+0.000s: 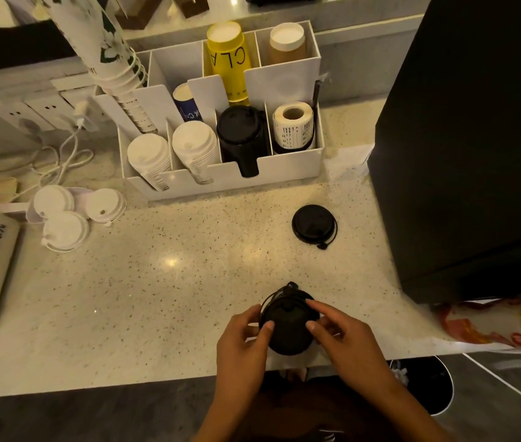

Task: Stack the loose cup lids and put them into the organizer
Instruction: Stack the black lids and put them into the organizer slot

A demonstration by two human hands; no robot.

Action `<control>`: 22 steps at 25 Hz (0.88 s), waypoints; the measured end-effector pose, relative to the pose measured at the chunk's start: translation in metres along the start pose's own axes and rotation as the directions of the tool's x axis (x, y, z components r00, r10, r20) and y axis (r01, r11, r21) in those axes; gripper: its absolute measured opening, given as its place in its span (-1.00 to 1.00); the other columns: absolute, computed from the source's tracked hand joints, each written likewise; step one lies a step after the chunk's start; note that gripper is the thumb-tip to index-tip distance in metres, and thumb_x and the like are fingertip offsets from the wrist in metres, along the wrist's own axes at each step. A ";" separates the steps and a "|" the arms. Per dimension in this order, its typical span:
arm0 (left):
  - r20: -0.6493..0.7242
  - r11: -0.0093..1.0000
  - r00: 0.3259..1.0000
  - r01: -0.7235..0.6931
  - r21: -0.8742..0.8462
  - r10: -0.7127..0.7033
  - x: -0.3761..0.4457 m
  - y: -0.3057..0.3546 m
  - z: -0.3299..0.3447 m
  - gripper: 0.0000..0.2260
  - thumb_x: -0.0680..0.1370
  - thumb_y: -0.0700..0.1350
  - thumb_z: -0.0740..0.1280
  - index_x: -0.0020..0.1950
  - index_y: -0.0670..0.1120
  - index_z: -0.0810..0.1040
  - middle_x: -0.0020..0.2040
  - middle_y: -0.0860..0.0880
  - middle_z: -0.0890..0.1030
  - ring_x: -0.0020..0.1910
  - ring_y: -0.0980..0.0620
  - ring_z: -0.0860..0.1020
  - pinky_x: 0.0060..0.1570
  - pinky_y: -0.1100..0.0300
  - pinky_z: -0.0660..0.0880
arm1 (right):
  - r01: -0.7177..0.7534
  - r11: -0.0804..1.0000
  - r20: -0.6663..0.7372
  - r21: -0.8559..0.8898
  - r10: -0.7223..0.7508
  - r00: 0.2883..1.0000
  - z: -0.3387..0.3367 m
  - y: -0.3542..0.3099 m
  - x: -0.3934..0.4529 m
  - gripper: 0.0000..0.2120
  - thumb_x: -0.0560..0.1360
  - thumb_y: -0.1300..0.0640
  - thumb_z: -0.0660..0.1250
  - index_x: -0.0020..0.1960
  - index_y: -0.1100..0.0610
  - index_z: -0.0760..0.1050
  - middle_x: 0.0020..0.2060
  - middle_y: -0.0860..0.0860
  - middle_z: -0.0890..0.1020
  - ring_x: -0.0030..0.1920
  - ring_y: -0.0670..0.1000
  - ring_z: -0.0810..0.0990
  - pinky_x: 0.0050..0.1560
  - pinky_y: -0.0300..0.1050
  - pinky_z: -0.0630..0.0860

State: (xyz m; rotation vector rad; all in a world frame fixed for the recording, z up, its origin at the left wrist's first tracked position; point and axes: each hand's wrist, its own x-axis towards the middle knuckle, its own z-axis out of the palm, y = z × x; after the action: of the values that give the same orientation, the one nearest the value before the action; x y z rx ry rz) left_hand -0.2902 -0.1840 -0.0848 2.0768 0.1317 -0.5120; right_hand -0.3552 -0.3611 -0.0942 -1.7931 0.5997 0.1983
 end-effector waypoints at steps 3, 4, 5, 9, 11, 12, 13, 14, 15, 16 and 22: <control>-0.008 0.999 1.000 0.019 -0.027 -0.019 0.006 0.001 0.002 -0.74 0.55 -0.10 0.45 0.20 0.11 0.58 0.13 0.11 0.64 0.04 0.20 0.62 0.03 0.25 0.56 | 0.050 0.979 0.072 -0.198 -0.036 0.997 0.004 -0.002 0.000 -0.28 0.30 -0.39 0.42 0.39 -0.44 0.24 0.11 -0.50 0.47 0.13 -0.32 0.49 0.08 -0.39 0.45; -0.009 0.999 1.000 0.023 -0.028 -0.023 0.007 0.002 0.003 -0.75 0.55 -0.11 0.45 0.19 0.11 0.58 0.10 0.11 0.65 0.03 0.21 0.62 0.05 0.22 0.57 | 0.079 0.951 0.083 -0.298 -0.057 0.995 0.008 -0.002 0.000 -0.17 0.25 -0.46 0.39 0.45 -0.38 0.16 0.17 -0.47 0.38 0.17 -0.31 0.43 0.08 -0.41 0.37; -0.006 0.999 1.000 0.029 -0.022 -0.029 0.009 0.001 0.004 -0.76 0.55 -0.11 0.45 0.18 0.11 0.58 0.08 0.10 0.65 0.01 0.21 0.61 0.04 0.24 0.57 | 0.106 0.921 0.075 -0.375 -0.084 0.994 0.012 -0.002 0.001 -0.12 0.23 -0.48 0.36 0.47 -0.32 0.13 0.22 -0.38 0.37 0.19 -0.28 0.38 0.05 -0.43 0.32; -0.026 0.999 0.999 0.026 0.033 -0.025 0.015 0.002 0.008 -0.81 0.56 -0.07 0.42 0.16 0.08 0.59 0.03 0.11 0.66 -0.04 0.26 0.61 -0.12 0.46 0.48 | 0.148 0.826 -0.010 -0.544 -0.183 0.983 0.020 -0.004 0.005 -0.14 0.29 -0.38 0.39 0.49 -0.05 0.29 0.35 -0.10 0.50 0.31 -0.09 0.43 0.16 -0.39 0.30; -0.041 0.998 0.999 -0.023 0.051 0.025 0.020 0.004 0.009 -0.88 0.57 -0.05 0.41 0.09 0.11 0.60 0.00 0.15 0.65 -0.03 0.30 0.60 -0.13 0.48 0.49 | 0.166 0.773 -0.018 -0.613 -0.223 0.975 0.020 -0.006 0.005 -0.15 0.31 -0.41 0.34 0.47 0.03 0.36 0.31 -0.07 0.56 0.32 -0.06 0.47 0.21 -0.29 0.39; -0.035 0.996 0.998 -0.046 0.074 0.049 0.022 0.005 0.010 -0.89 0.57 -0.05 0.40 0.08 0.12 0.61 0.00 0.16 0.64 -0.03 0.27 0.60 -0.11 0.45 0.51 | 0.164 0.755 -0.020 -0.635 -0.228 0.973 0.020 -0.007 0.005 -0.15 0.32 -0.42 0.31 0.46 0.04 0.38 0.30 -0.07 0.57 0.31 -0.05 0.48 0.21 -0.26 0.44; -0.022 0.992 0.997 -0.067 0.103 0.070 0.024 0.006 0.012 -0.88 0.58 -0.04 0.39 0.10 0.10 0.61 0.00 0.15 0.63 -0.02 0.23 0.60 -0.07 0.39 0.52 | 0.154 0.745 -0.024 -0.650 -0.222 0.975 0.019 -0.009 0.005 -0.16 0.32 -0.43 0.29 0.45 0.04 0.40 0.28 -0.08 0.59 0.29 -0.06 0.49 0.20 -0.24 0.47; -0.007 0.987 0.996 -0.087 0.135 0.089 0.026 0.006 0.016 -0.86 0.58 -0.03 0.39 0.14 0.08 0.62 0.02 0.13 0.61 0.01 0.19 0.59 -0.02 0.33 0.52 | 0.142 0.739 -0.030 -0.659 -0.215 0.976 0.019 -0.010 0.005 -0.18 0.33 -0.43 0.28 0.44 0.03 0.40 0.26 -0.09 0.59 0.27 -0.06 0.49 0.18 -0.23 0.50; 0.006 0.980 0.994 -0.105 0.168 0.106 0.027 0.005 0.019 -0.83 0.59 -0.03 0.38 0.17 0.06 0.61 0.03 0.11 0.60 0.03 0.16 0.57 0.01 0.29 0.51 | 0.135 0.731 -0.034 -0.669 -0.212 0.977 0.019 -0.010 0.006 -0.20 0.34 -0.42 0.29 0.43 0.03 0.42 0.23 -0.09 0.60 0.25 -0.07 0.50 0.15 -0.24 0.52; 0.012 0.973 0.993 -0.121 0.198 0.121 0.028 0.004 0.022 -0.81 0.59 -0.02 0.37 0.20 0.04 0.60 0.04 0.09 0.58 0.05 0.14 0.55 0.01 0.31 0.48 | 0.131 0.721 -0.035 -0.681 -0.210 0.977 0.020 -0.010 0.007 -0.22 0.34 -0.40 0.30 0.41 0.04 0.43 0.21 -0.09 0.61 0.22 -0.07 0.51 0.12 -0.24 0.52; 0.006 0.943 0.991 -0.130 0.305 0.135 0.034 -0.007 0.026 -0.76 0.61 0.00 0.34 0.24 -0.02 0.61 0.08 0.01 0.55 0.08 0.09 0.51 -0.02 0.38 0.35 | 0.099 0.692 -0.014 -0.715 -0.155 0.988 0.024 -0.008 0.011 -0.20 0.36 -0.32 0.39 0.44 0.13 0.42 0.25 0.00 0.62 0.26 -0.01 0.54 0.15 -0.18 0.54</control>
State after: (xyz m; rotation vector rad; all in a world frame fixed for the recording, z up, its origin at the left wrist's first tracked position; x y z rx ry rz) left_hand -0.2690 -0.2055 -0.1157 2.3718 -0.0847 -0.4558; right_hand -0.3379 -0.3400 -0.0996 -2.6100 0.4699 0.2990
